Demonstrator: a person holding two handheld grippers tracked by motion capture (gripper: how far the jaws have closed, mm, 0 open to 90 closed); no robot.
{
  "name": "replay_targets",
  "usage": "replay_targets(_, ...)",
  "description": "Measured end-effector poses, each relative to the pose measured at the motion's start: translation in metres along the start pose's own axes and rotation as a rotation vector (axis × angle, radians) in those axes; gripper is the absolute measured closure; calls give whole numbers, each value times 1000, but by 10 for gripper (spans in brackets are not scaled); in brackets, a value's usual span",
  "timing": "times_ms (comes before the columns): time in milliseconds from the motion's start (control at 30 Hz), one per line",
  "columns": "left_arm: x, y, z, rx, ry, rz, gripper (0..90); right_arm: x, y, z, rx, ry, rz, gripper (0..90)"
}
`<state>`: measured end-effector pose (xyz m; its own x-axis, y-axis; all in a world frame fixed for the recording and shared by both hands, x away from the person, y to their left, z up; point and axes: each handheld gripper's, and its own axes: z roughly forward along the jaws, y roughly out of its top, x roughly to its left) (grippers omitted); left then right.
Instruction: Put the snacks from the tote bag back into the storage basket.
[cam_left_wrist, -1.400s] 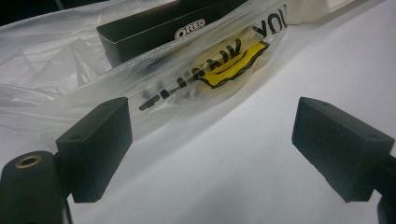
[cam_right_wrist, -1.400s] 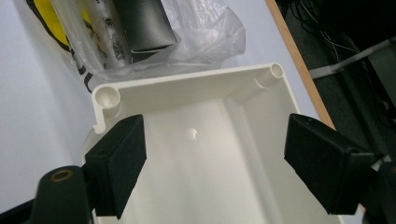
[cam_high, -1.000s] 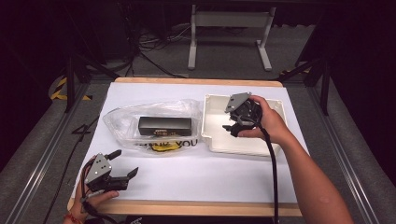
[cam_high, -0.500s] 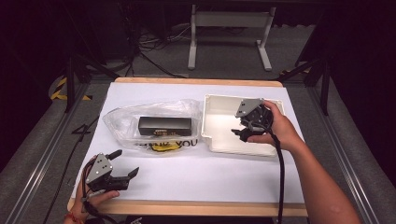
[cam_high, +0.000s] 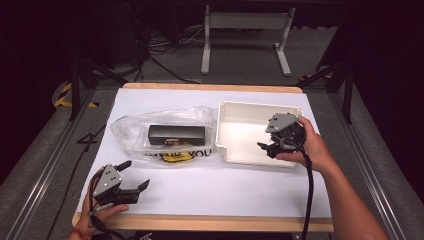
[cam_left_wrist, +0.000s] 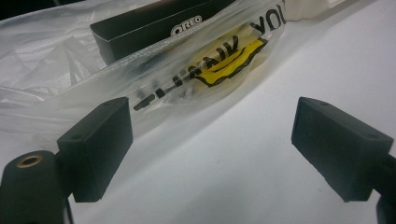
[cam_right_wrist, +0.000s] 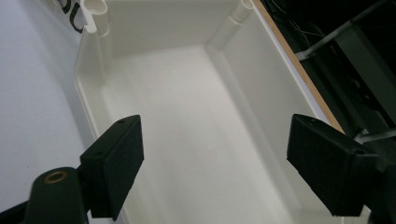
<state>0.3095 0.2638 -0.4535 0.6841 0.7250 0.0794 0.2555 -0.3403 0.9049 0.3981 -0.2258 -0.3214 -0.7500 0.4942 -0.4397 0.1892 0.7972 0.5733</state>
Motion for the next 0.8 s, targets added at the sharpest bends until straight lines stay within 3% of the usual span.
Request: replay_targets(800,-2,1,3,6,-8,-6,135,4,-58,-30,-34,-86,109,163)
